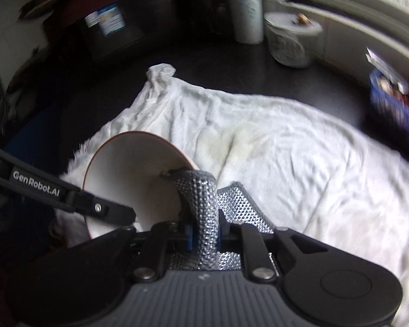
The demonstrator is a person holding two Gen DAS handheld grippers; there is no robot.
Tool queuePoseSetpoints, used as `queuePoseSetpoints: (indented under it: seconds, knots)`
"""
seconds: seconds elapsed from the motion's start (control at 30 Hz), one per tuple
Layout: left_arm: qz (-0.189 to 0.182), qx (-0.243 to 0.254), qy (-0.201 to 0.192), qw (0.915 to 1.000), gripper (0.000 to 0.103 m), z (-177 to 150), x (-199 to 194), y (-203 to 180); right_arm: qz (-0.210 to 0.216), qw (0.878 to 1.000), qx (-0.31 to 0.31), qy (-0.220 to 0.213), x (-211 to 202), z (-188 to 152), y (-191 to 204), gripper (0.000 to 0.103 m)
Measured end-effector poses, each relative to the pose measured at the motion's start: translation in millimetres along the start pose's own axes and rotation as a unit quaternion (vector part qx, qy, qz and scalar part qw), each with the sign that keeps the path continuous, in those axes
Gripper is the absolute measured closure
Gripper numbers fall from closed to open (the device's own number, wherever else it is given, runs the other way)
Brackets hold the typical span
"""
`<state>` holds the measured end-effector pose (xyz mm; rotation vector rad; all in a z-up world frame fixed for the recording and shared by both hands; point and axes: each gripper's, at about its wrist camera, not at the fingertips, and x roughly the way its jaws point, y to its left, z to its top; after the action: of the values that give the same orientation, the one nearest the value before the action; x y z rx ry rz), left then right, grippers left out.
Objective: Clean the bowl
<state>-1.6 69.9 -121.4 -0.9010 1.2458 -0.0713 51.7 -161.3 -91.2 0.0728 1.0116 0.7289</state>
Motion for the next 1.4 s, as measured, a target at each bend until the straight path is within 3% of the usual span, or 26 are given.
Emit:
queuePoseSetpoints:
  seconds: [0.1, 0.2, 0.33, 0.5, 0.6, 0.67, 0.77, 0.83, 0.93, 1.03, 1.17, 1.23, 1.33, 1.4]
  knots:
    - [-0.029, -0.087, 0.021, 0.9956, 0.092, -1.5, 3.0, 15.9, 0.031, 0.996, 0.083, -0.006, -1.2, -6.7, -14.2, 0.087]
    - [-0.035, -0.105, 0.014, 0.9938, 0.091, -1.1, 3.8, 19.0, 0.043, 0.995, 0.094, -0.012, -5.7, -8.1, -20.6, 0.086]
    - [-0.017, -0.064, -0.010, 0.9978, 0.090, 4.8, -2.4, 6.7, 0.065, 0.990, 0.122, -0.036, -24.8, -5.4, -36.9, 0.086]
    - [-0.013, -0.052, -0.022, 0.9983, 0.088, 14.9, -3.9, 2.3, 0.090, 0.982, 0.154, -0.067, -50.0, -1.7, -56.8, 0.096]
    - [0.011, 0.011, -0.050, 0.9987, 0.086, 20.0, -10.1, -13.5, 0.068, 0.982, 0.148, -0.092, -71.7, -1.4, -67.2, 0.096]
    - [0.044, 0.070, -0.079, 0.9934, 0.082, 21.6, -18.5, -28.3, 0.038, 0.986, 0.128, -0.096, -77.9, -4.4, -71.1, 0.096]
    - [0.087, 0.191, -0.132, 0.9687, 0.076, 18.6, -38.9, -56.3, -0.005, 0.993, 0.087, -0.077, -69.7, -13.3, -69.2, 0.096]
    - [0.100, 0.258, -0.146, 0.9497, 0.076, 15.5, -50.2, -72.9, -0.006, 0.994, 0.079, -0.070, -61.9, -20.8, -67.1, 0.096]
    - [0.084, 0.356, -0.117, 0.9232, 0.076, 4.5, -54.5, -99.1, -0.001, 0.994, 0.083, -0.069, -54.2, -29.3, -65.7, 0.096]
    - [0.080, 0.481, -0.056, 0.8711, 0.075, -25.5, -40.6, -127.7, 0.006, 0.993, 0.098, -0.073, -50.2, -35.3, -66.4, 0.095]
    - [0.117, 0.564, -0.002, 0.8175, 0.074, -61.0, 2.3, -139.5, 0.014, 0.989, 0.123, -0.078, -48.0, -41.2, -69.4, 0.095]
    - [0.129, 0.580, 0.008, 0.8046, 0.074, -70.5, 15.3, -138.7, 0.017, 0.988, 0.129, -0.080, -48.6, -43.5, -70.8, 0.095]
    - [0.141, 0.588, 0.007, 0.7967, 0.074, -74.7, 27.8, -134.8, 0.024, 0.987, 0.134, -0.086, -51.4, -45.2, -70.0, 0.094]
    - [0.141, 0.583, -0.001, 0.7999, 0.094, -71.0, 27.4, -134.3, 0.030, 0.986, 0.137, -0.089, -53.3, -45.7, -69.4, 0.092]
